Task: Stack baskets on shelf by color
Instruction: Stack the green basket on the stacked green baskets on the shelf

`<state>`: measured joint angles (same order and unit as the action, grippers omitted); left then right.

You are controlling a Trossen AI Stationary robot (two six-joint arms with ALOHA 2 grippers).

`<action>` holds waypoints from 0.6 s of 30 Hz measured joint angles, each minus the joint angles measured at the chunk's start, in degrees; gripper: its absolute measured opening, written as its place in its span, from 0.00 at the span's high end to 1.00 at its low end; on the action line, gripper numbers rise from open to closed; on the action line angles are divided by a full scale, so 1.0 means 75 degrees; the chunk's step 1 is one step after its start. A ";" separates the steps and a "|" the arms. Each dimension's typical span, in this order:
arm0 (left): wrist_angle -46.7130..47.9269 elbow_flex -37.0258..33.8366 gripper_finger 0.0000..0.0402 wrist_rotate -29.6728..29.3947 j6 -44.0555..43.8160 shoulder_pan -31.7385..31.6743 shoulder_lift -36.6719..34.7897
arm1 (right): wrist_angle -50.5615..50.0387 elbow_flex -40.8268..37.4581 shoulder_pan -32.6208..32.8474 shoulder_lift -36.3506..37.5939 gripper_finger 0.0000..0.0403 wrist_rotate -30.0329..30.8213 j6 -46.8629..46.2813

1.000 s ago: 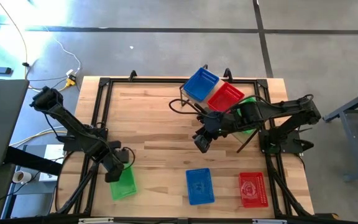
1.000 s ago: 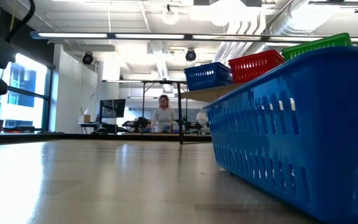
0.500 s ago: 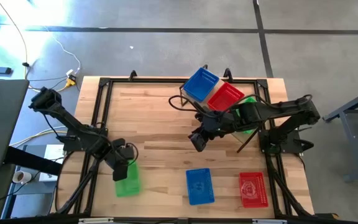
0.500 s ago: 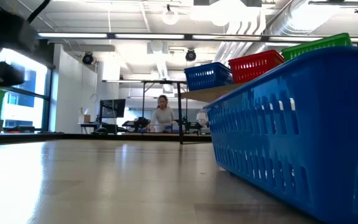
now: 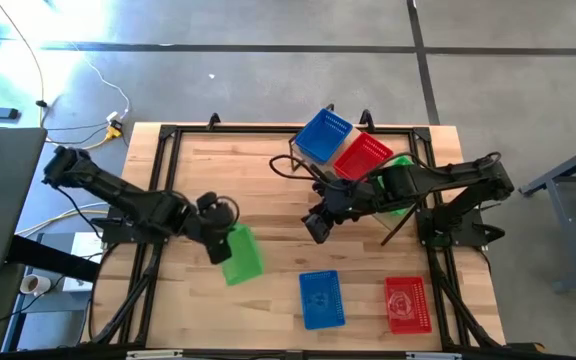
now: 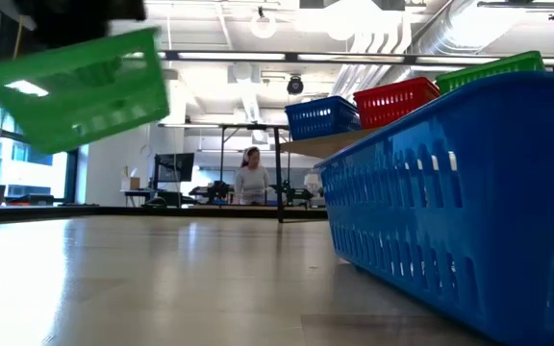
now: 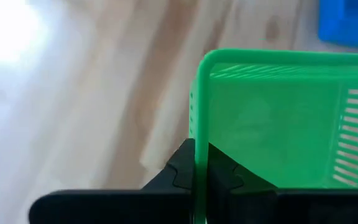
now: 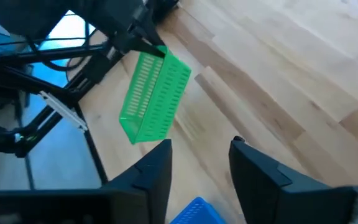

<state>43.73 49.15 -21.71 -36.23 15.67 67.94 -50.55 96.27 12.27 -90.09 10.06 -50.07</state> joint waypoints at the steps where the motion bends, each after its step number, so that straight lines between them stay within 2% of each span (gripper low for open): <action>1: 0.0000 0.0129 1.00 -0.0104 0.0168 -0.0133 0.0000 | 0.0000 0.0000 0.0000 -0.0002 0.63 0.0046 0.0064; 6: -0.0007 0.0688 1.00 -0.0481 0.0996 -0.0837 0.0000 | 0.0055 0.0000 -0.0101 -0.0090 0.56 0.0429 0.0104; 11: -0.0011 0.1125 1.00 -0.0917 0.1812 -0.1466 0.0015 | 0.0279 0.0000 -0.0308 -0.0251 0.55 0.0444 0.0080; 18: -0.0028 0.1364 1.00 -0.1003 0.2517 -0.2108 0.0029 | 0.0777 0.0000 -0.0439 -0.0586 0.55 0.0440 0.0118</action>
<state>43.52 59.37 -29.23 -17.35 -0.14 68.16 -44.72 96.27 8.98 -94.49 13.37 -49.19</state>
